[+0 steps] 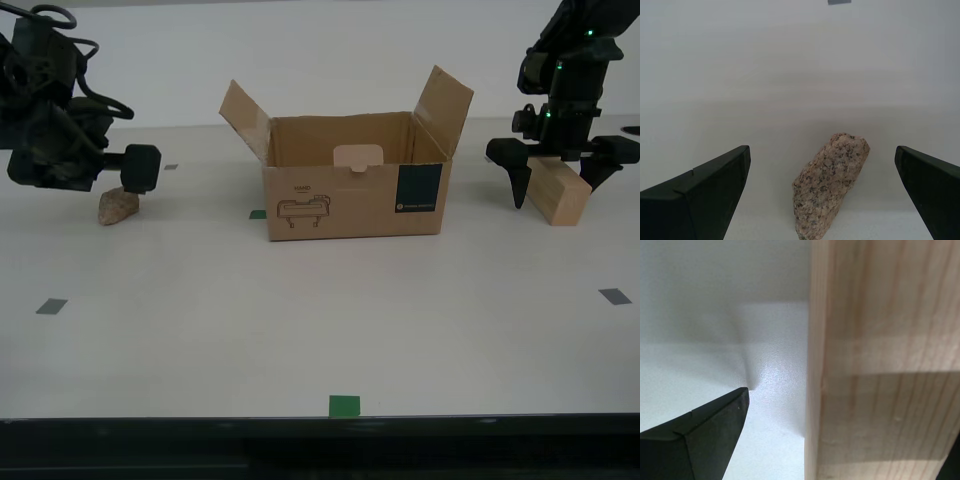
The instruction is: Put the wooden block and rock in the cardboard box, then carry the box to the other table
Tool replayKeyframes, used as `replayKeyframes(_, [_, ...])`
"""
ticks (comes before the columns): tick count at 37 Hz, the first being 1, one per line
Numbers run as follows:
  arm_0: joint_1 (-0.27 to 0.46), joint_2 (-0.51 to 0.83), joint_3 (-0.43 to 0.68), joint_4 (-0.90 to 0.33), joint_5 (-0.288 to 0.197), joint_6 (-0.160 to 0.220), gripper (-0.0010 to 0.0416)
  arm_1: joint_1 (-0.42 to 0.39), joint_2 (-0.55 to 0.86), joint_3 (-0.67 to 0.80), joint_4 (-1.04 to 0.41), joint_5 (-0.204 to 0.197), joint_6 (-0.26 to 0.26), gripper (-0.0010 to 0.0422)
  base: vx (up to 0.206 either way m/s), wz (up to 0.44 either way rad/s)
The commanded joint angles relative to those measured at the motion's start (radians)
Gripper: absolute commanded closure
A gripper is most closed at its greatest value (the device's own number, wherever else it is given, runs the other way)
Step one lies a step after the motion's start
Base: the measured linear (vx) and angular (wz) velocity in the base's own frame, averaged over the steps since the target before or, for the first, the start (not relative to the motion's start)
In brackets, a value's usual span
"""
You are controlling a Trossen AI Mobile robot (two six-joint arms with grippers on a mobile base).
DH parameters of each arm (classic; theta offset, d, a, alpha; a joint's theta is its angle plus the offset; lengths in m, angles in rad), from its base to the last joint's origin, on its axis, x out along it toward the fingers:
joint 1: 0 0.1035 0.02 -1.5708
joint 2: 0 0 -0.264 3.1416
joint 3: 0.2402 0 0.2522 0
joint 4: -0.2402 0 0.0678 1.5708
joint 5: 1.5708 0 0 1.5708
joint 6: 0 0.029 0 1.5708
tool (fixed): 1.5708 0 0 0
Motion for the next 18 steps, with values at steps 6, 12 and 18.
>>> replayKeyframes(6, [0.002,0.000,0.000,-0.003,0.002,0.003,0.0012,0.000,0.000,-0.023,0.054,0.004,0.005,0.0016,0.000,0.000])
replayKeyframes(12, [0.002,0.000,0.000,-0.003,0.002,0.003,0.0012,0.000,0.000,-0.023,0.047,0.004,0.005,0.0016,0.000,0.000])
replayKeyframes(18, [0.003,0.000,0.000,-0.003,0.002,0.003,0.0012,0.001,0.000,-0.022,0.038,0.004,-0.011,0.0016,0.000,0.000])
